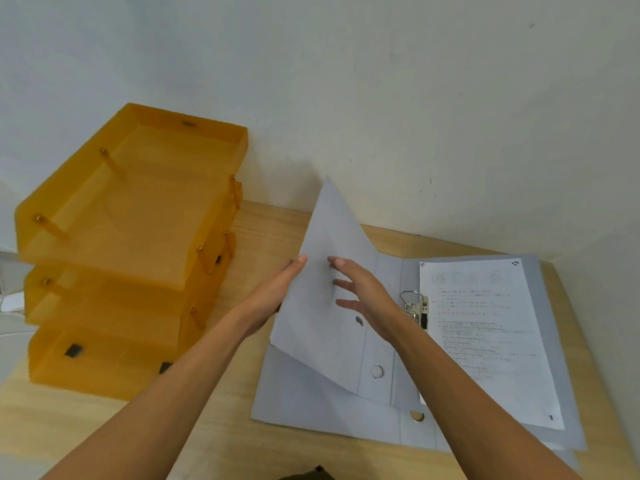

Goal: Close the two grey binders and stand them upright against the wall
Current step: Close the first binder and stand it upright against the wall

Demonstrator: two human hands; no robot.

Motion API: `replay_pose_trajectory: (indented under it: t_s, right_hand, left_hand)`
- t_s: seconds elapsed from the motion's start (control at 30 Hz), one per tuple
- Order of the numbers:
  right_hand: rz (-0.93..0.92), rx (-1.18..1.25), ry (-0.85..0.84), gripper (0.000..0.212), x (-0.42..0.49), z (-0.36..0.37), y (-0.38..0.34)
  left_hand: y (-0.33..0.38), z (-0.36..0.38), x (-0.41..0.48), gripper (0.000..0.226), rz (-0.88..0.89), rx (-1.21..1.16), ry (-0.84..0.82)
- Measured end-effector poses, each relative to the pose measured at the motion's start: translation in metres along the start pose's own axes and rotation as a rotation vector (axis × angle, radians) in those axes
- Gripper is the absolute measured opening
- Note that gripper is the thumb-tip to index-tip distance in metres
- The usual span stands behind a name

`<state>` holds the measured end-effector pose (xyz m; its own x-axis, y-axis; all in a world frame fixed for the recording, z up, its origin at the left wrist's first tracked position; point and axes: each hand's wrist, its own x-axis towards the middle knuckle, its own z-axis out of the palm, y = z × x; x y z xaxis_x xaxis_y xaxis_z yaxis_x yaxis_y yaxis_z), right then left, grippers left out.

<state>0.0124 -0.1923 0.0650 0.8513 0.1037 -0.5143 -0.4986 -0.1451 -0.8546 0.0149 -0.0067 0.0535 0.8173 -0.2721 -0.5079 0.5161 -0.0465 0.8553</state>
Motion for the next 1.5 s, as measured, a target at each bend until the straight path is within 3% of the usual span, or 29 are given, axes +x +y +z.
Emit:
replay_pose_trajectory:
  t_s: [0.2,0.37,0.5,0.6,0.7,0.87,1.2,1.3,1.43,1.5]
  right_hand:
    - [-0.128,-0.050,0.017,0.048,-0.022,-0.013,-0.026]
    - [-0.167,-0.016,0.090,0.043,-0.042,-0.041,-0.023]
    - [-0.143,0.043,0.167,0.043,-0.063,-0.080,-0.018]
    - [-0.077,0.022,0.203,0.040,-0.082,-0.112,-0.010]
    - [-0.008,-0.067,0.201,0.034,-0.099,-0.138,0.000]
    - [-0.020,-0.031,0.216,0.032,-0.111,-0.157,0.007]
    - [0.024,0.240,0.016,0.034,-0.080,-0.142,0.027]
    - [0.045,0.228,0.139,0.035,-0.070,-0.152,0.047]
    - [0.096,0.013,0.314,0.034,-0.058,-0.167,0.076]
    - [0.114,-0.099,0.345,0.043,-0.054,-0.171,0.091]
  left_hand:
    - [0.005,0.047,-0.002,0.052,-0.021,-0.186,-0.085]
    - [0.008,0.097,-0.006,0.064,0.047,-0.116,-0.207]
    - [-0.003,0.142,0.002,0.074,-0.033,0.005,-0.284]
    - [-0.011,0.173,0.002,0.066,-0.044,0.136,-0.320]
    - [-0.029,0.193,0.008,0.070,0.019,0.349,-0.282]
    - [-0.048,0.197,0.016,0.073,-0.019,0.403,-0.157]
    - [-0.066,0.121,0.001,0.075,-0.071,0.412,0.342]
    - [-0.070,0.112,-0.005,0.072,-0.126,0.377,0.410]
    - [-0.082,0.108,-0.004,0.042,-0.164,0.406,0.413]
    - [-0.087,0.108,0.000,0.048,-0.163,0.407,0.414]
